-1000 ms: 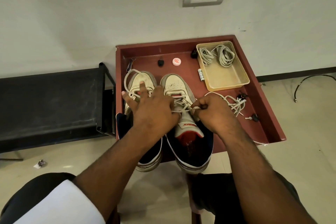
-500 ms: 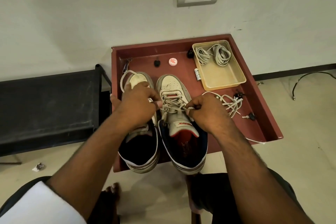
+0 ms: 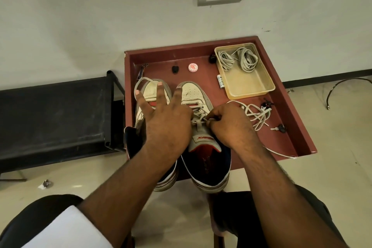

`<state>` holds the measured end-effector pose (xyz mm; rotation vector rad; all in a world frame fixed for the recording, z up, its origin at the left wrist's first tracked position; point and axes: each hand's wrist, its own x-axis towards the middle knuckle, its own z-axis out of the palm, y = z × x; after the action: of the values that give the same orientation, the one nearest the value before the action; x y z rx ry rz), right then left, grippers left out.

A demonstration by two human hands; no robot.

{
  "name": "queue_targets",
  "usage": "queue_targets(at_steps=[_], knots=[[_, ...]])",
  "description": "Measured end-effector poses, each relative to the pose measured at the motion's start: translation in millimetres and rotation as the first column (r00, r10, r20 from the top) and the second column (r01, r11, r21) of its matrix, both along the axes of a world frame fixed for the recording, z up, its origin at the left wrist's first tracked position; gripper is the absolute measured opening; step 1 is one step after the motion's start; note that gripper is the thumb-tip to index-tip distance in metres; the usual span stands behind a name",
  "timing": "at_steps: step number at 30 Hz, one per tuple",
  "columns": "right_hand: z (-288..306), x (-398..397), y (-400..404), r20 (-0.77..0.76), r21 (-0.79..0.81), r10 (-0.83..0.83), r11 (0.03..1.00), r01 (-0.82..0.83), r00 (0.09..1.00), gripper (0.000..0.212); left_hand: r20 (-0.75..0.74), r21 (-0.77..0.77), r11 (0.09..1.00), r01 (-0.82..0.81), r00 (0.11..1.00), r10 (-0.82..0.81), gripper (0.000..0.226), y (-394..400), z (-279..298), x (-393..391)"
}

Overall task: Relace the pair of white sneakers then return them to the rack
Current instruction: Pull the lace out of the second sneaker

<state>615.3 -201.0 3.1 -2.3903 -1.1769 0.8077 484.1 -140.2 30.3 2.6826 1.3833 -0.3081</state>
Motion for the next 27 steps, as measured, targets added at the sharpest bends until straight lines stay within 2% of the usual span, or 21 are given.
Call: queue_targets(at_steps=[5, 10, 13, 17, 19, 22, 25, 27], knots=[[5, -2, -1, -0.021, 0.007, -0.003, 1.000, 0.003, 1.000, 0.017, -0.064, -0.018, 0.997, 0.070, 0.995, -0.071, 0.012, -4, -6, 7], [5, 1, -1, -0.040, 0.008, -0.020, 1.000, 0.021, 0.999, 0.012, 0.037, -0.023, 0.999, 0.031, 0.999, -0.030, 0.009, -4, -4, 8], [3, 3, -1, -0.057, 0.014, -0.028, 0.999, 0.028, 0.998, 0.011, 0.145, -0.100, 0.991, -0.091, 0.984, 0.105, 0.012, 11, 2, -6], [0, 3, 0, -0.071, 0.016, -0.042, 0.999, 0.044, 0.997, 0.012, 0.239, -0.220, 0.936, -0.277, 0.914, 0.326, 0.010, 44, 13, -31], [-2, 3, 1, -0.064, 0.015, -0.049, 0.999, 0.050, 0.997, 0.013, 0.218, -0.256, 0.936, -0.240, 0.930, 0.298, 0.009, 54, 13, -40], [-4, 2, 2, -0.053, -0.001, -0.059, 0.998, 0.059, 0.997, 0.014, 0.159, -0.288, 0.950, -0.123, 0.972, 0.174, 0.023, 54, 9, -39], [-2, 2, 2, -0.064, -0.010, -0.052, 0.999, 0.051, 0.997, 0.015, 0.160, -0.263, 0.964, -0.036, 0.984, 0.081, 0.040, 42, 11, -26], [0, 2, 2, -0.044, -0.012, -0.039, 0.999, 0.038, 0.998, 0.017, 0.100, -0.226, 0.974, -0.002, 0.995, 0.025, 0.037, 30, 12, -11]])
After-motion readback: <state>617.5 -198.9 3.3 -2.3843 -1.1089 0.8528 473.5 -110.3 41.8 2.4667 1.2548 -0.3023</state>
